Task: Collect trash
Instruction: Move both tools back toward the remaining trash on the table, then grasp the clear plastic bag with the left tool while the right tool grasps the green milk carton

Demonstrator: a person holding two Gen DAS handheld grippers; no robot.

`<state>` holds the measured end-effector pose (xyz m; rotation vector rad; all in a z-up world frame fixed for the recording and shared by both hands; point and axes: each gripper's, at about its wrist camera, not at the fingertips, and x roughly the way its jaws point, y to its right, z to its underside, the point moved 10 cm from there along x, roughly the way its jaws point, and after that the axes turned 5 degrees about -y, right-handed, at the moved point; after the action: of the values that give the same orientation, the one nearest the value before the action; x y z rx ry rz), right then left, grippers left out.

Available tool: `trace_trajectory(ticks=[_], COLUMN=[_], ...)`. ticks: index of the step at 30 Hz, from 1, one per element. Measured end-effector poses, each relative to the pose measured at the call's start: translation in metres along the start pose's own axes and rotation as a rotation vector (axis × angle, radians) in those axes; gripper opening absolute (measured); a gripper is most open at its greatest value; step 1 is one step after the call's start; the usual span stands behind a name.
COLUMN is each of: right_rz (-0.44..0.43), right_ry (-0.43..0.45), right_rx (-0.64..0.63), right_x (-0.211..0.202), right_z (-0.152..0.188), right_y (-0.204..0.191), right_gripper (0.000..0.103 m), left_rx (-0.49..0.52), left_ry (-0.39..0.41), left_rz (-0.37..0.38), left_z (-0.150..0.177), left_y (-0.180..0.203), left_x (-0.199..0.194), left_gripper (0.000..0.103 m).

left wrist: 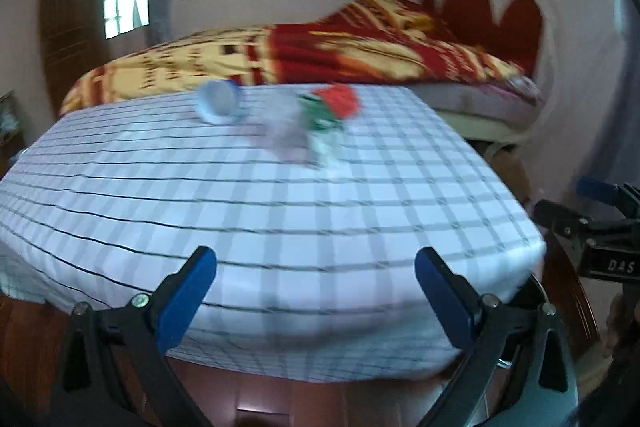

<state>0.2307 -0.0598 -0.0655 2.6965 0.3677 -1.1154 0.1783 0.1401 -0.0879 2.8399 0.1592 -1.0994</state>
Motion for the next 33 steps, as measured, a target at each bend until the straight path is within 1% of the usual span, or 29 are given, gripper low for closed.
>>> trace_trajectory(ticks=[4,6,10,12,13,14,16,20,21,22,23,26,28,30,33], right_rz=[-0.044,-0.056,-0.084,-0.100,-0.107,-0.116,-0.138,-0.142,-0.147,-0.155,-0.169,-0.184,-0.170,-0.159,-0.115], right_ry=[-0.002,-0.006,-0.034,-0.063,-0.070,-0.081,-0.103,-0.116,-0.124,-0.134,-0.147,-0.125,-0.105,-0.078,-0.038], right_rx=[-0.049,-0.062,-0.057,-0.054,-0.054,-0.054,-0.050,-0.046,-0.044,-0.044,-0.045,-0.054,-0.066,-0.057,-0.027], right_x=[0.030,0.049,0.088,0.112,0.120,0.127,0.146,0.172,0.179,0.183,0.186,0.180,0.171,0.157,0.141], right_z=[-0.033,-0.050,-0.069,-0.078,-0.082,-0.083,-0.091,-0.103,-0.106,-0.106,-0.105,-0.101,-0.095,-0.089,-0.089], right_y=[-0.050,-0.071,-0.100,-0.115,-0.120,-0.124,-0.135,-0.143,-0.144,-0.145,-0.146,-0.144,-0.140,-0.128,-0.101], right_gripper=[0.103,0.103,0.103,0.098,0.088,0.081,0.081,0.080,0.077,0.059,0.045,0.043,0.043,0.043,0.043], left_rx=[-0.073,-0.093,-0.113,-0.121,-0.128,-0.138,-0.152,-0.160,-0.160,-0.158,-0.155,-0.149,-0.148,-0.139,-0.130], left_ry=[0.007,0.003,-0.007,-0.024,-0.032,-0.042,-0.051,-0.058,-0.061,-0.063,-0.065,-0.066,-0.068,-0.071,-0.078], left_rz=[-0.050,-0.066,-0.091,-0.096,-0.100,-0.099,-0.093,-0.089,-0.086,-0.084,-0.082,-0.072,-0.060,-0.048,-0.013], left_z=[-0.014,-0.018,-0.029,-0.032,-0.034,-0.035,-0.038,-0.042,-0.044,-0.044,-0.044,-0.045,-0.046,-0.047,-0.051], left_y=[-0.051,-0.066,-0.089,-0.098,-0.103,-0.106,-0.111,-0.115,-0.115,-0.114,-0.111,-0.105,-0.099,-0.090,-0.071], left_x=[0.011,0.017,0.037,0.050,0.056,0.061,0.068,0.077,0.080,0.082,0.084,0.088,0.091,0.094,0.098], left_gripper=[0.098,0.098,0.098,0.096,0.095,0.094,0.092,0.092,0.092,0.092,0.092,0.092,0.092,0.091,0.091])
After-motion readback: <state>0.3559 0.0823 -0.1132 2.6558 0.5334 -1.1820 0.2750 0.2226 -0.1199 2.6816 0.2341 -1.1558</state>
